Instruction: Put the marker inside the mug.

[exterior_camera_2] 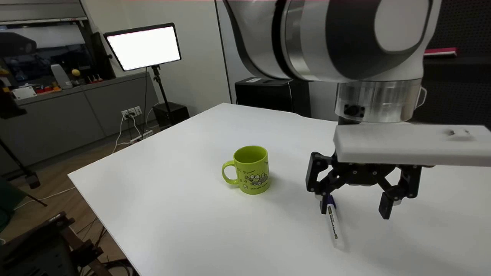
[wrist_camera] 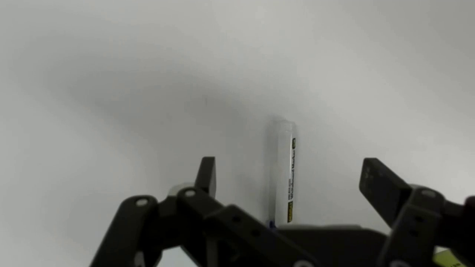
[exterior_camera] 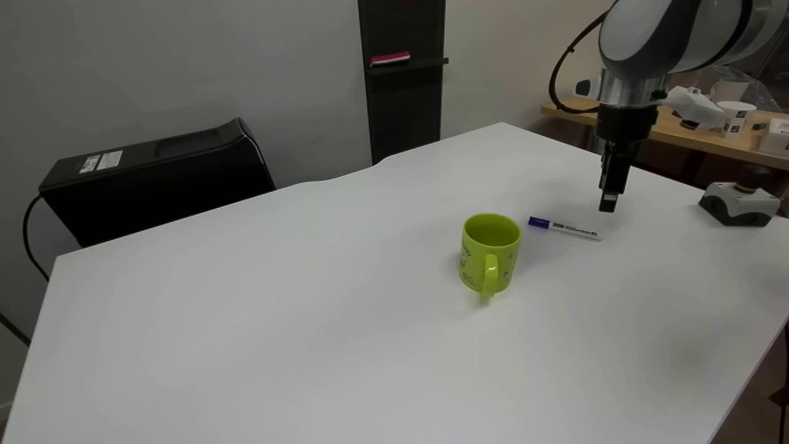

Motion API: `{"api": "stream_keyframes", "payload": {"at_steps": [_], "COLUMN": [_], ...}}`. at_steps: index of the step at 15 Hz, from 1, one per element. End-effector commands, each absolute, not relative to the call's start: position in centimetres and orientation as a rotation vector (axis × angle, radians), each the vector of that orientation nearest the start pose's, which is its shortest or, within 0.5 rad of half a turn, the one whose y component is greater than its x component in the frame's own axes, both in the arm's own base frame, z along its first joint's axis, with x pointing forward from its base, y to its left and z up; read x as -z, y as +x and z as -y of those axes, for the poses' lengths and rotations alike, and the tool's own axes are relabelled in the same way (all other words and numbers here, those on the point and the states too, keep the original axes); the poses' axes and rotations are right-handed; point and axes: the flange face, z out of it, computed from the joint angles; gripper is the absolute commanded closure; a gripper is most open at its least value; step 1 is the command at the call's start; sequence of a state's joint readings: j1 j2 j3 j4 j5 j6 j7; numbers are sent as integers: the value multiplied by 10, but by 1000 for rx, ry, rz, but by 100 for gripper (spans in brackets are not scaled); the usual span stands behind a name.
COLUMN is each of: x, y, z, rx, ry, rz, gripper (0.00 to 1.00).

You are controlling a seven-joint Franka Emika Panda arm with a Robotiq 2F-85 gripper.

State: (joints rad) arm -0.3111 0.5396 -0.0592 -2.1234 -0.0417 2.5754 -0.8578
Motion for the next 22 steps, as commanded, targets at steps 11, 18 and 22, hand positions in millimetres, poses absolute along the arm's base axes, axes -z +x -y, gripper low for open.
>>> {"api": "stream_keyframes", "payload": {"at_steps": [11,18,22], "x": [-123,-119,-115], "y": [533,531,531], "z": [206,204,201], "rx": [-74,-49,-60], "ry": [-3084,-3099,-3098], "rz": [805,791,776], "gripper": [0,0,0]}}
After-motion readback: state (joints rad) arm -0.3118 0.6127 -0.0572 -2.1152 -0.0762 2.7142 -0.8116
